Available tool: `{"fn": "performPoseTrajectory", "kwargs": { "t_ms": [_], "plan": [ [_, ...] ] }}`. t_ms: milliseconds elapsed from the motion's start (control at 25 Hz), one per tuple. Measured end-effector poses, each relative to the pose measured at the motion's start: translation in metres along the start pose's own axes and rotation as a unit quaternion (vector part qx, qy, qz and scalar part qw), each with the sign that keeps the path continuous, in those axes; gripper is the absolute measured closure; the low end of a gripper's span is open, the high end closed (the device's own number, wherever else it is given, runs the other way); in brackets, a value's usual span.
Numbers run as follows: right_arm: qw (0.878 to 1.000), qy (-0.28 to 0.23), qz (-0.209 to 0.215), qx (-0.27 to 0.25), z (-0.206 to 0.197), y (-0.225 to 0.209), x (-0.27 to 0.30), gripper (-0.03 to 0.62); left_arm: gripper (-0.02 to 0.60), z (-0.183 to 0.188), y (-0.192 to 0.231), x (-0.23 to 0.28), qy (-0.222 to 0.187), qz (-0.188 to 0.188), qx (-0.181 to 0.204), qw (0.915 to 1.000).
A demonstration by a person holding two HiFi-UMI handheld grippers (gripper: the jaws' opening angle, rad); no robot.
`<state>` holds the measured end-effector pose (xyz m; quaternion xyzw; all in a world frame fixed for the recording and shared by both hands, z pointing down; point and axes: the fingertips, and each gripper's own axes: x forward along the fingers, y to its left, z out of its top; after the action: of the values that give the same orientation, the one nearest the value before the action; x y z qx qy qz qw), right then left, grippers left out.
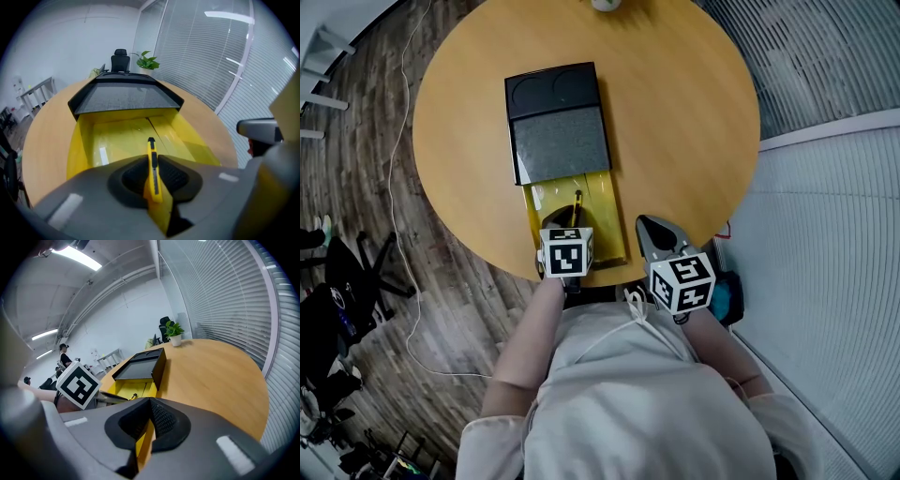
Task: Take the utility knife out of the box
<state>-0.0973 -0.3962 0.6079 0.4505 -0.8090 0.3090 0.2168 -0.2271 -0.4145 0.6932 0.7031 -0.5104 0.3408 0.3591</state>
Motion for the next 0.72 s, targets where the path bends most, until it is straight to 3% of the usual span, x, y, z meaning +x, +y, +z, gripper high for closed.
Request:
{"fn": "performPoseTrajectory", "kwargs": {
  "t_ms": [440, 720],
  "plan": [
    [1.000, -0.015, 0.006, -0.007, 0.011, 0.013, -0.011, 0.595, 0.517, 0.004, 0.000, -0.007, -0.005, -0.003, 0.022, 0.9997],
    [0.999, -0.030, 0.010, -0.017, 0.020, 0.020, -0.021, 0.595, 0.517, 0.014, -0.001, -0.040, -0.047, -0.002, 0.018, 0.9987]
  ]
}}
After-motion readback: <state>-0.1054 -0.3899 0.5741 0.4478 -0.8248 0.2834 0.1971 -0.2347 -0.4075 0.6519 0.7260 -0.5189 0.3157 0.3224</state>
